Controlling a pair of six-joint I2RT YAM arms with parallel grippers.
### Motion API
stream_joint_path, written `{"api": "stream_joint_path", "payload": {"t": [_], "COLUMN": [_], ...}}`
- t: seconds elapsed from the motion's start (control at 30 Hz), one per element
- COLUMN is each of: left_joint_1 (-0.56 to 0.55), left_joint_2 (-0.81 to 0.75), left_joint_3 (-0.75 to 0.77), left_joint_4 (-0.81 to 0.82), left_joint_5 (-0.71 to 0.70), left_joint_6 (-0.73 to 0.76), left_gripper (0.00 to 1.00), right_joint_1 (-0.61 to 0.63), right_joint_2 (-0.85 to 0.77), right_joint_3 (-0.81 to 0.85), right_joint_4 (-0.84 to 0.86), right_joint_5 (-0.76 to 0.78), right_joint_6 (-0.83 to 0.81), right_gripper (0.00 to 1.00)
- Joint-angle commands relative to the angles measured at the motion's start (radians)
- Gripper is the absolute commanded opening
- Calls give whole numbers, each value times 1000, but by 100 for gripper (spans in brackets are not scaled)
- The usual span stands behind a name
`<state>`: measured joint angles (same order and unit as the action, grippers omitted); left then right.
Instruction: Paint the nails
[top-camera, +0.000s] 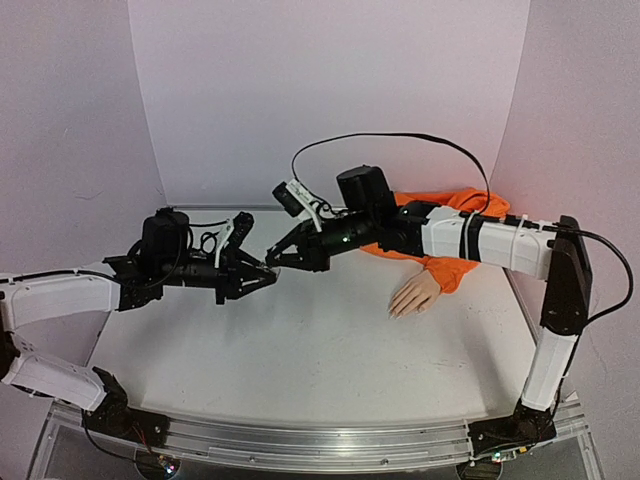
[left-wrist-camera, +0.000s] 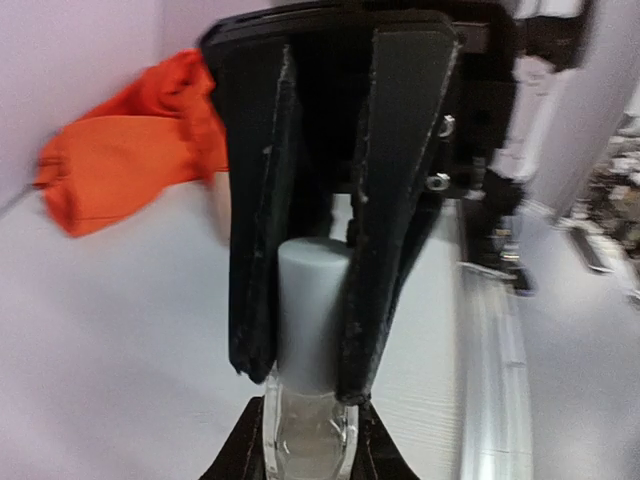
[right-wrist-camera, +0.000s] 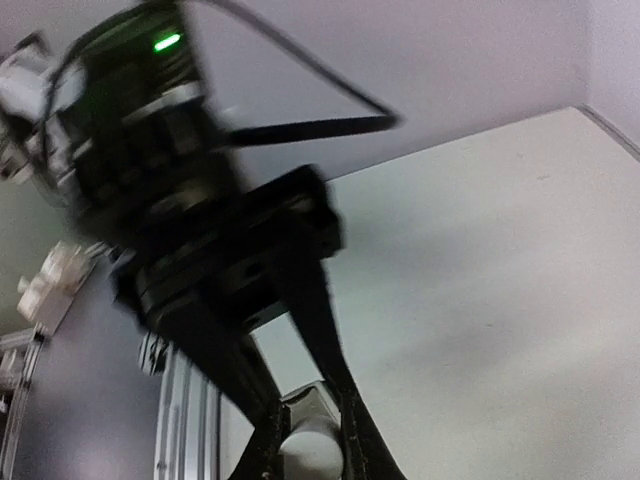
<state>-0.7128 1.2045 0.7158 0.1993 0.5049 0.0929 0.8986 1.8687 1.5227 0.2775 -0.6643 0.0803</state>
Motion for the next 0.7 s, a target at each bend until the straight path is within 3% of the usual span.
{"api": "stream_joint_path", "payload": {"t": [0.0,0.03,0.1,0.27,0.33,0.43,0.5,0.6,0.67], "left_joint_1": [37,38,39,39,39,14,-44,-126,-152], "left_joint_2": [66,91,101,76,50,-4,-36,-35,-24], "left_joint_3": [192,212,205,163,131,71,31,16,18], "left_joint_4": [124,124,127,127,126,121,120,118,118], "left_joint_5": [980,1018,959,685,473,96,-277,-626,-726], "left_joint_6": [-244,-271,-255,-144,-101,19,77,177,206], "left_gripper": [0,0,0,0,0,0,0,0,0], "right_joint_1": [33,32,33,31,29,10,-6,-9,-5], "right_joint_2": [-31,-34,-49,-80,-89,-101,-102,-95,-90], "right_joint_3": [-19,-32,-57,-69,-65,-83,-90,-73,-57], "right_joint_4": [-202,-210,-209,-185,-163,-113,-92,-85,-70], "right_joint_5": [-477,-500,-515,-388,-237,-36,79,205,226], "right_joint_6": [-359,-373,-388,-365,-309,-217,-145,-60,7], "right_gripper": [0,0,0,0,7,40,50,57,57]}}
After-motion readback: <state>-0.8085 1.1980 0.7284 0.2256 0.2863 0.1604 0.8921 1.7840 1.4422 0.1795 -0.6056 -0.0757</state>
